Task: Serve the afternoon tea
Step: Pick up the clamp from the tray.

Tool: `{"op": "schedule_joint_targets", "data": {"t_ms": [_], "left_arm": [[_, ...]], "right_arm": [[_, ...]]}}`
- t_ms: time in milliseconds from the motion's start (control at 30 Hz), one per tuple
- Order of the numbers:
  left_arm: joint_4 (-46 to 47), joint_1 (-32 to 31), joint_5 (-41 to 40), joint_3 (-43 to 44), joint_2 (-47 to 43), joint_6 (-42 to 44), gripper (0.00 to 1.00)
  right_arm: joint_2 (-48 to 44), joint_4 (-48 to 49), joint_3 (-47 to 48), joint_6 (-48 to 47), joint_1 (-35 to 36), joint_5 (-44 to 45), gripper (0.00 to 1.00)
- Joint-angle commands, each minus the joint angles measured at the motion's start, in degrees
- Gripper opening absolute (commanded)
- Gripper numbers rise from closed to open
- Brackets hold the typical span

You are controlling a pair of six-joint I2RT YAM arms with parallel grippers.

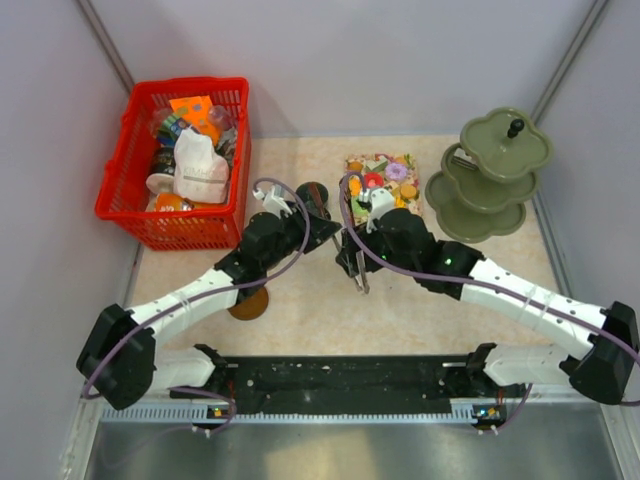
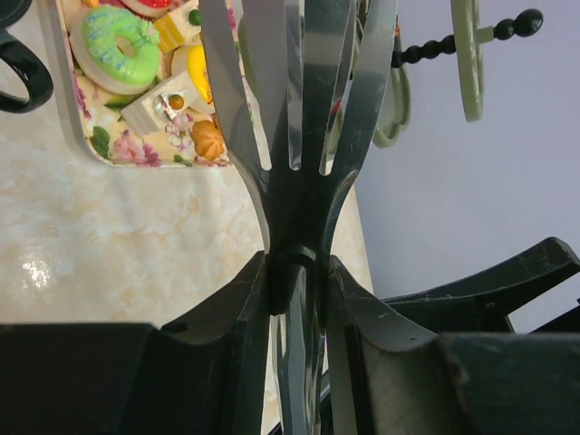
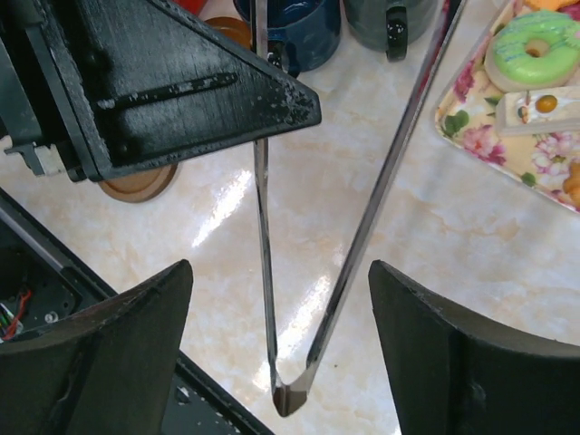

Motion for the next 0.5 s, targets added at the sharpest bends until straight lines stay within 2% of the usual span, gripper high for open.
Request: {"op": "schedule_joint_targets", "data": {"t_ms": [0,200,333,467], "left_arm": [[3.8,0.0,-2.1,-0.1,-3.0,-0.1,0.17],[3.8,-0.1,-1.7,0.3,-3.4,-0.3,0.17],[4.2,-0.1,-1.2,0.1,-3.7,-1.2,0.17],[5.3,-0.1,-0.6,-0.1,-3.7,-2.1,0.17]], "right_arm": [[-2.8,-1.3,1.0,-0.7,0.8,2.7,0.83],[-0.1,-1.7,0.4,-0.6,0.8,1.6,0.9],[1.4,0.6,0.3,-0.7,0.7,1.3,0.89],[3.9,3.3,1.0,-0.8,0.7,-0.3,0.84]]}}
